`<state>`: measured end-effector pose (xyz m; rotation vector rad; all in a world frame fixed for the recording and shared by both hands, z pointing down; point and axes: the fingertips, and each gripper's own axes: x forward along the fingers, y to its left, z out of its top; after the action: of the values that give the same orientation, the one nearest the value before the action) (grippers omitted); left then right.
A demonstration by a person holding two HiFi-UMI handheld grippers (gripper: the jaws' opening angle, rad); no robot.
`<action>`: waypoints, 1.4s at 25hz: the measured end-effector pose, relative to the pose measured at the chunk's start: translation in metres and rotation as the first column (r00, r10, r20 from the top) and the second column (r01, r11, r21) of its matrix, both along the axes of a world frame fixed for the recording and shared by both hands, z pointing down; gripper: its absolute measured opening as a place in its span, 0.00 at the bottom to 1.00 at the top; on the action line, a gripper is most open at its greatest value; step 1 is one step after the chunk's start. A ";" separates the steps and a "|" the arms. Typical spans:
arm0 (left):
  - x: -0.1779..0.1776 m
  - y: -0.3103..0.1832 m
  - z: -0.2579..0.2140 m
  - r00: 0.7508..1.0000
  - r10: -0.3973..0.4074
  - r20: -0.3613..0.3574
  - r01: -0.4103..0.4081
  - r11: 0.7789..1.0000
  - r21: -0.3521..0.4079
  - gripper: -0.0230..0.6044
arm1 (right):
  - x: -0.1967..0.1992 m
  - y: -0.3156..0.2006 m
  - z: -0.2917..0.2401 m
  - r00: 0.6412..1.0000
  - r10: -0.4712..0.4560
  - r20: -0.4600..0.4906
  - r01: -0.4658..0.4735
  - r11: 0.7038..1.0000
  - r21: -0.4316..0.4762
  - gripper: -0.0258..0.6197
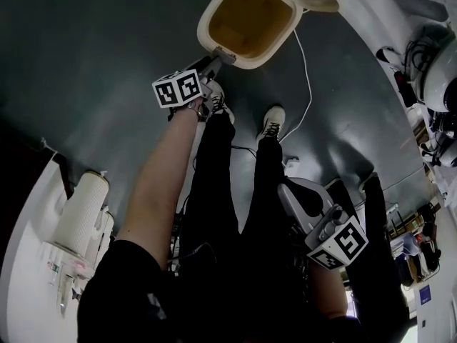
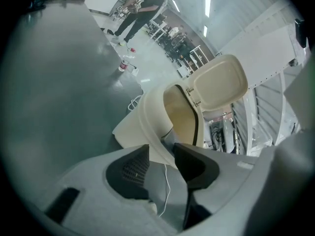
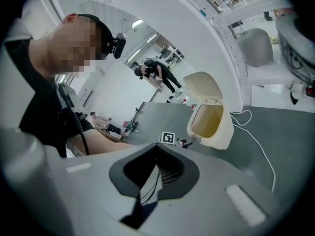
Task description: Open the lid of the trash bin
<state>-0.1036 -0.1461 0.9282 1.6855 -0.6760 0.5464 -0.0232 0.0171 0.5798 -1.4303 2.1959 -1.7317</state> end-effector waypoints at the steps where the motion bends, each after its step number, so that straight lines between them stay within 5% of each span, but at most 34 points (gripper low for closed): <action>1: 0.000 -0.001 -0.001 1.000 -0.001 0.004 0.001 1.000 0.000 0.31 | -0.001 0.000 -0.001 1.000 0.001 0.001 -0.001 1.000 0.003 0.05; 10: 0.003 -0.002 -0.009 0.999 -0.034 0.002 0.034 0.999 -0.018 0.28 | 0.000 0.011 -0.008 1.000 0.013 -0.004 -0.013 1.000 0.020 0.05; 15: 0.008 -0.004 -0.026 0.999 -0.033 0.034 0.032 0.999 0.012 0.04 | 0.003 0.015 -0.022 1.000 0.005 -0.019 -0.004 0.998 0.056 0.05; 19: 0.006 -0.004 -0.059 0.999 -0.050 0.002 0.050 0.998 0.034 0.04 | 0.008 0.017 -0.045 0.999 -0.005 -0.034 0.009 0.994 0.110 0.05; 27: 0.017 0.019 -0.233 0.982 0.054 -0.182 -0.011 0.973 0.230 0.04 | 0.013 0.025 -0.129 0.994 -0.077 -0.079 0.095 0.961 0.260 0.05; 35: 0.034 0.077 -0.439 0.938 0.242 -0.247 -0.095 0.868 0.487 0.04 | 0.020 0.044 -0.226 0.981 -0.119 -0.150 0.171 0.897 0.407 0.05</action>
<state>-0.0694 -0.0687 0.4888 2.2476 -0.4558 0.2406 -0.0036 0.0614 0.3541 -1.3202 2.5895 -1.1160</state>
